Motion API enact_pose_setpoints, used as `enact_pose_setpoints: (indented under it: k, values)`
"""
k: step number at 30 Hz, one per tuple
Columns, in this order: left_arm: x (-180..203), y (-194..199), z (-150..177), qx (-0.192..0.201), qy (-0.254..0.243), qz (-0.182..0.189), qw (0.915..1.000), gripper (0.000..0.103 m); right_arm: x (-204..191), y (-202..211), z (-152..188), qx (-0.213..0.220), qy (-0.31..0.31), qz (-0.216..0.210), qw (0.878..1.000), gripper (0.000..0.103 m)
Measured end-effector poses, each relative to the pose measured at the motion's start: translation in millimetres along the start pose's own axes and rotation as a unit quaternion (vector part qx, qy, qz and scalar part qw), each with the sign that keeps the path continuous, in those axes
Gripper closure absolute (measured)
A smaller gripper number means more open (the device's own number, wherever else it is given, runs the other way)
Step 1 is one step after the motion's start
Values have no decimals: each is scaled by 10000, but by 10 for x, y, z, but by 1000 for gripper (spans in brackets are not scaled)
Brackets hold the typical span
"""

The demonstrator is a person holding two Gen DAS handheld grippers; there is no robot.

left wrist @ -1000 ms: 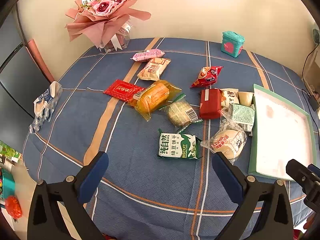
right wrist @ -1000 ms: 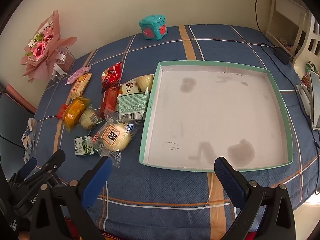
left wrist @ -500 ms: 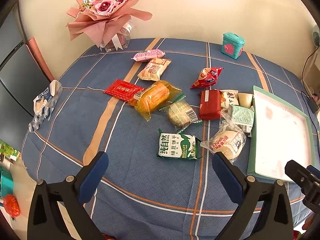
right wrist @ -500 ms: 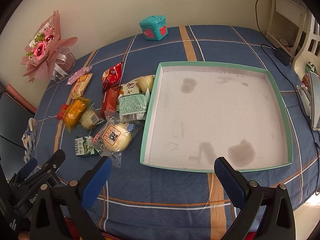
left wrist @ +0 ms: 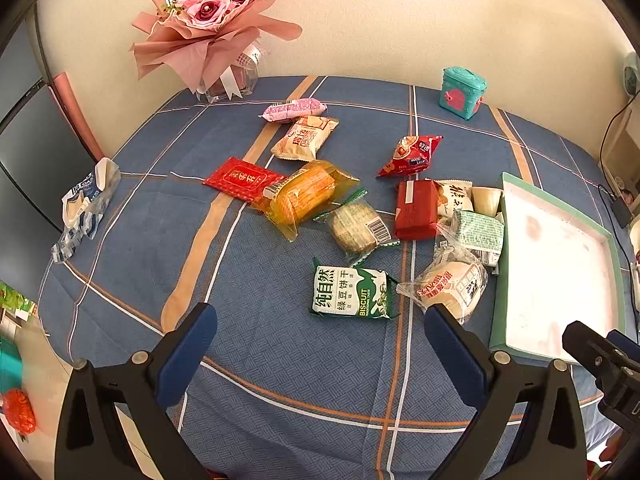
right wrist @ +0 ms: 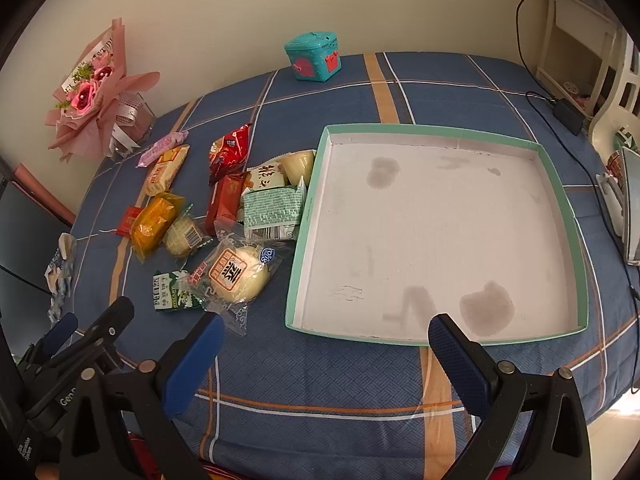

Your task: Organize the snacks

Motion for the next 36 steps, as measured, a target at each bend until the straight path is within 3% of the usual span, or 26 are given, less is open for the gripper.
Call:
enact_pose_setpoints:
  k: [9,16,20,27,29,36]
  values:
    - [-21,-50,-21,-72,19,-20,10000,0,-35,-31,-24,-3,39,0,10000,0]
    - [-172,-177,-172,-208,262,-98,9994,0,-310,-95,-221,71,276,-575,9979,0]
    - [-148,-331,-212,-437,110,-24,9990,0,-440,-204,-328,-39,281,-724,9970,0]
    - [-96,-679,-270,-946,4,188,9953,1,-594,-431,-441,-271,181,-911,9953,11]
    - [-84,-763,-283,-1005,1,223,9947,1,-624,-491,-459,-340,123,-964,9947,17]
    - [4,-882,-323,-1033,-185,277,9941,3,-685,-752,-475,-683,-60,-906,9935,23]
Point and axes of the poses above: each gripper's, at about its wrist camera, not at the fingertips, and y roughly against the way its jaws point, x to its right, z to its underside, the point moved 3 cm from there along -y, roughly the way its jaws point, and after that the axes turned 10 degrees about -x, right-handed, at the moved point
